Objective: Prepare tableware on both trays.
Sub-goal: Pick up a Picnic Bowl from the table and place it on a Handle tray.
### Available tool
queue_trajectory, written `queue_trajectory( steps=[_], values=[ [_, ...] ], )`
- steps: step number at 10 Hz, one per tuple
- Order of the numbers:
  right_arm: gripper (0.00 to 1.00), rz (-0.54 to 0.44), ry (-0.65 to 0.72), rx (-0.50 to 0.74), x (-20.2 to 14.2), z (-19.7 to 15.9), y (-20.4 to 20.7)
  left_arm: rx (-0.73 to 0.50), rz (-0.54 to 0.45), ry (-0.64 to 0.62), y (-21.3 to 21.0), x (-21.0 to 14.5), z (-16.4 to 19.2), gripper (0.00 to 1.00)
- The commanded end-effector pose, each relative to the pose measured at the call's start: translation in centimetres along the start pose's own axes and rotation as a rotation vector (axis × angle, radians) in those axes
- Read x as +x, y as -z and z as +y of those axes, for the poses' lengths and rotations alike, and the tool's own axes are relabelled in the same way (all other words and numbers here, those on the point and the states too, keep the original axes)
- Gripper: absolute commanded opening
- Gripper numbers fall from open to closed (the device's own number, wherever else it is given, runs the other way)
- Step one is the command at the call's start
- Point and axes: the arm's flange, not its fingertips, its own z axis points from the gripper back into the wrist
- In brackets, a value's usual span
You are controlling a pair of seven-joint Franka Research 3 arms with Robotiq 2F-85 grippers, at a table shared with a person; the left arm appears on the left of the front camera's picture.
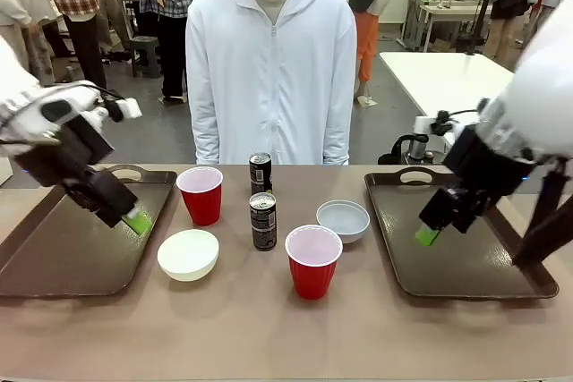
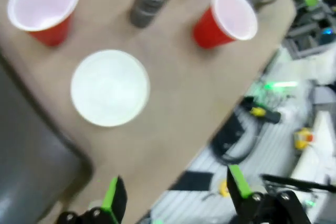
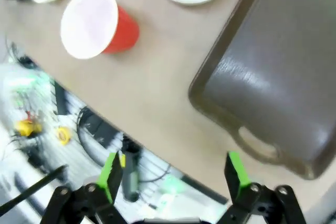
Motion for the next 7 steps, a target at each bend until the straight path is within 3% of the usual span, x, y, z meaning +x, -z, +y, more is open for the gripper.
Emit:
queue_trajectory(
  steps=[1,4,7],
  values=[
    [1.0,-0.058,0.143,0.215,-4.9,-4.5,-1.6,-0.214,-0.054,-0.052,-3.9,-2.8,2.6,1.0],
    [1.0,-0.223,0.311,0.461,-8.0,-11.0,-2.9,-0.308,-0.15,-0.191,-6.1,-5.1,7.9,1.0],
    [1.0,-0.32,0.362,0.55,-10.3,-14.9,-4.1,-0.393,-0.254,-0.286,-6.4,-8.3,13.3,1.0]
  ],
)
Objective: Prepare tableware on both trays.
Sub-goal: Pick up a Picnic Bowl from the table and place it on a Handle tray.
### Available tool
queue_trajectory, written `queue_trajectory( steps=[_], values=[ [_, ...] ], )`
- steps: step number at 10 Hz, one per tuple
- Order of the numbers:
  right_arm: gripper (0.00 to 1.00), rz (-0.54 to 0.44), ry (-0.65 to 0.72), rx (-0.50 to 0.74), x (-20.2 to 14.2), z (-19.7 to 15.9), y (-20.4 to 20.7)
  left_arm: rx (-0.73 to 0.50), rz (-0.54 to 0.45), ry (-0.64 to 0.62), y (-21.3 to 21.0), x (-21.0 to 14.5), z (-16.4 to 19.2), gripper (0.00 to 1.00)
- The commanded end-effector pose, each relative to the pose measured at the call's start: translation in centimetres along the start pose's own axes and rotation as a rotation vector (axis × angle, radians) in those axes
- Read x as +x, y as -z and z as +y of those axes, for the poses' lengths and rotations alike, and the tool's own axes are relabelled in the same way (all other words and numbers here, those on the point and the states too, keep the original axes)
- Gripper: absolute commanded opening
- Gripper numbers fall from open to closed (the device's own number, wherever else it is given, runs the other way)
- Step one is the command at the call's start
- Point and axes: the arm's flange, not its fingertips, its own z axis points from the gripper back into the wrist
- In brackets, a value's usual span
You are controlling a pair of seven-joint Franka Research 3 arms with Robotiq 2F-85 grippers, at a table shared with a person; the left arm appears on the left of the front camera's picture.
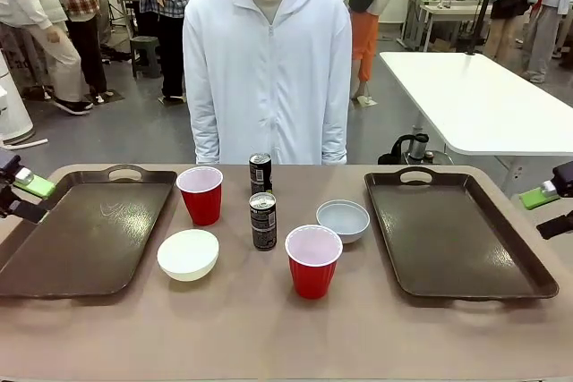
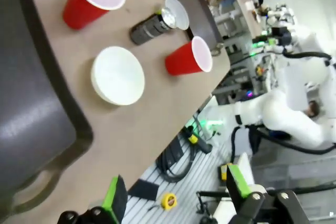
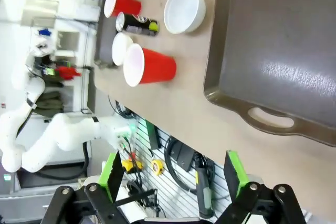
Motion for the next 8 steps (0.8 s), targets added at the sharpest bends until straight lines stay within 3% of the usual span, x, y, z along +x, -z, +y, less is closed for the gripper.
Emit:
queue_trajectory(
  steps=[1,5,8],
  values=[
    [1.0,-0.017,-0.018,0.064,-0.3,-1.1,-0.2,-0.078,-0.077,-0.014,-1.4,-0.6,2.6,1.0],
    [1.0,-0.041,0.047,0.079,-0.8,-4.0,-2.0,-0.056,-0.175,-0.099,-4.0,-3.9,6.3,1.0],
    [1.0,-0.019,0.049,0.059,-1.0,-4.7,-2.0,0.05,-0.2,-0.1,-4.7,-4.3,7.0,1.0]
  ],
)
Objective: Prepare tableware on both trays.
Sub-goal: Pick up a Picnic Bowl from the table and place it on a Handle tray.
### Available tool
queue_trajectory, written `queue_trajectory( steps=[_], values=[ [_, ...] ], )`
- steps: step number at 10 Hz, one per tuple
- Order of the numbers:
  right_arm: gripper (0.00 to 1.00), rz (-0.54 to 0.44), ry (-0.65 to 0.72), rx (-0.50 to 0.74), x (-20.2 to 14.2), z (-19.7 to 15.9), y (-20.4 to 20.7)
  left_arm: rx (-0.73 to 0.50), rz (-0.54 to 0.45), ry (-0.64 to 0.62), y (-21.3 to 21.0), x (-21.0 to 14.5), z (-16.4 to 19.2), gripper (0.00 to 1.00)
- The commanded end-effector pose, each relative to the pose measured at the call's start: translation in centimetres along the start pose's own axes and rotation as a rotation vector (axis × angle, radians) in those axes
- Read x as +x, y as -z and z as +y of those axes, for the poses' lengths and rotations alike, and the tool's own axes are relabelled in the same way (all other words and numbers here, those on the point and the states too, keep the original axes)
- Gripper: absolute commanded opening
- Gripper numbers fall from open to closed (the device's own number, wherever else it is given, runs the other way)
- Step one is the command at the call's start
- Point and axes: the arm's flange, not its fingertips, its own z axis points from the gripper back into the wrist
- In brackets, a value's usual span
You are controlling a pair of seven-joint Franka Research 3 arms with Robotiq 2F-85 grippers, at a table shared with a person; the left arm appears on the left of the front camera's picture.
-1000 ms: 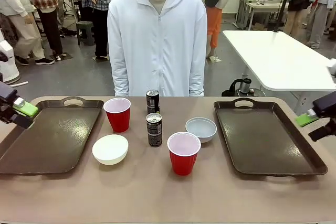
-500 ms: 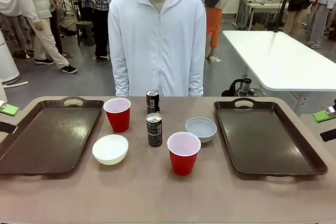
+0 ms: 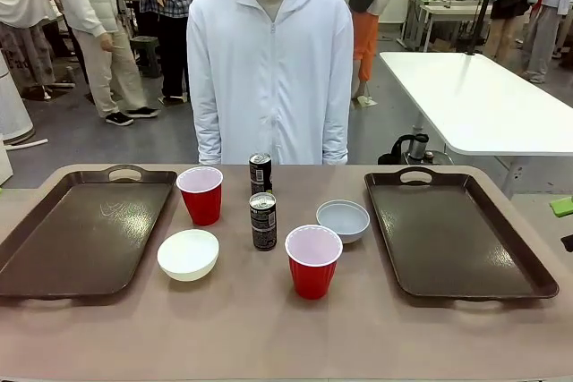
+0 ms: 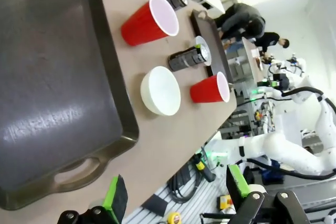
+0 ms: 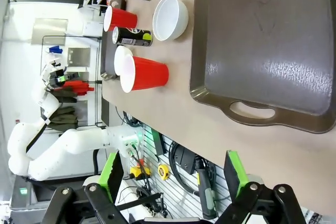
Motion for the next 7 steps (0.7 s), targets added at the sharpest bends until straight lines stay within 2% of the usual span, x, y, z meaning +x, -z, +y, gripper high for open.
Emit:
queue_trajectory(
  steps=[1,2,7],
  values=[
    [1.0,-0.004,0.0,-0.001,0.0,0.2,0.0,0.083,0.008,0.079,1.0,-0.6,-0.7,1.0],
    [1.0,-0.004,0.0,-0.001,0.0,0.2,0.0,0.0,0.0,0.0,0.0,0.0,0.0,1.0],
    [1.0,-0.004,0.0,-0.001,0.0,0.2,0.0,0.0,0.0,0.0,0.0,0.0,0.0,1.0]
  ],
)
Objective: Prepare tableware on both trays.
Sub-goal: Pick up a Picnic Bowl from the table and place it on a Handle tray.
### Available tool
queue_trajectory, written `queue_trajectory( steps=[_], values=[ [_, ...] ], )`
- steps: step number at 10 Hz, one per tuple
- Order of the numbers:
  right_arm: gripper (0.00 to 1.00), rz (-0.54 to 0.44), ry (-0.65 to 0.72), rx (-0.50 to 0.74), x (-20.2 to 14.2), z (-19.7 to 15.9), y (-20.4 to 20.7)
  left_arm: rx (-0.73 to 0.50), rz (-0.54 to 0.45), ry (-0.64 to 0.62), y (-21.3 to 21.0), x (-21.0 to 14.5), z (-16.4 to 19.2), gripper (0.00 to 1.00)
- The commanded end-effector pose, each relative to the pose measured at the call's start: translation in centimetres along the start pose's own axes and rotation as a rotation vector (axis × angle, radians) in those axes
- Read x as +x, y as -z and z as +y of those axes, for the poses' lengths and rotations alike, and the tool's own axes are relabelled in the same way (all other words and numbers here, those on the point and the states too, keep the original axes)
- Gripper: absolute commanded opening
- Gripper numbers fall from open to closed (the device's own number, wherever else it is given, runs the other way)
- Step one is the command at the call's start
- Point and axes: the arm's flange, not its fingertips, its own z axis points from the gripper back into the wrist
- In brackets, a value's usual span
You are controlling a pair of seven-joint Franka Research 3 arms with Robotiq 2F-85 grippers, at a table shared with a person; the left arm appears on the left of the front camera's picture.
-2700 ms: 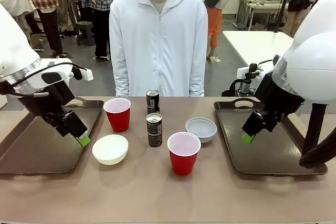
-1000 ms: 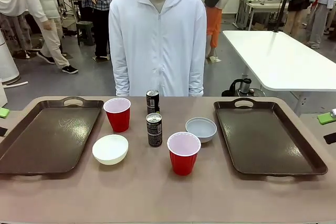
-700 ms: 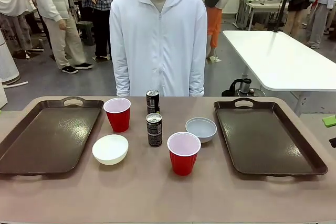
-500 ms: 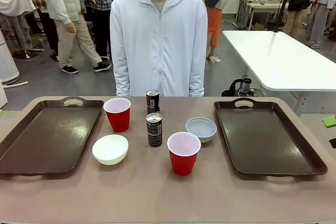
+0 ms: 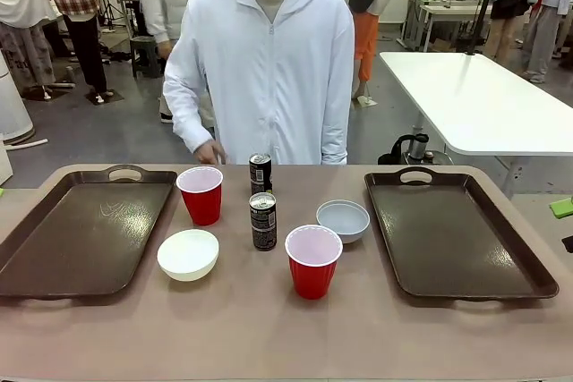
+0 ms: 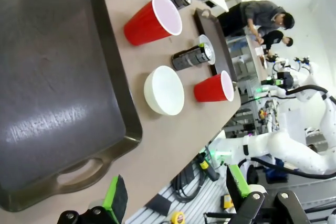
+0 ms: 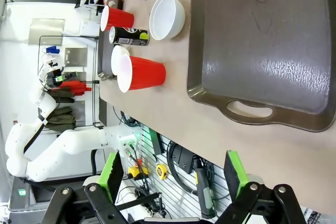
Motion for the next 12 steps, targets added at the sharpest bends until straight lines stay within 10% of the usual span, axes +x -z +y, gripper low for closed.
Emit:
queue_trajectory(
  steps=[1,7,12],
  values=[
    [1.0,-0.005,-0.004,0.014,0.0,0.2,0.0,-0.016,-0.007,-0.011,-0.2,-0.2,0.1,1.0],
    [1.0,0.018,0.029,-0.029,1.0,0.6,0.5,-0.016,-0.007,-0.011,-0.2,-0.2,0.1,1.0],
    [1.0,0.214,0.134,-0.389,8.8,9.4,7.2,-0.016,-0.007,-0.011,-0.2,-0.2,0.1,1.0]
  ],
)
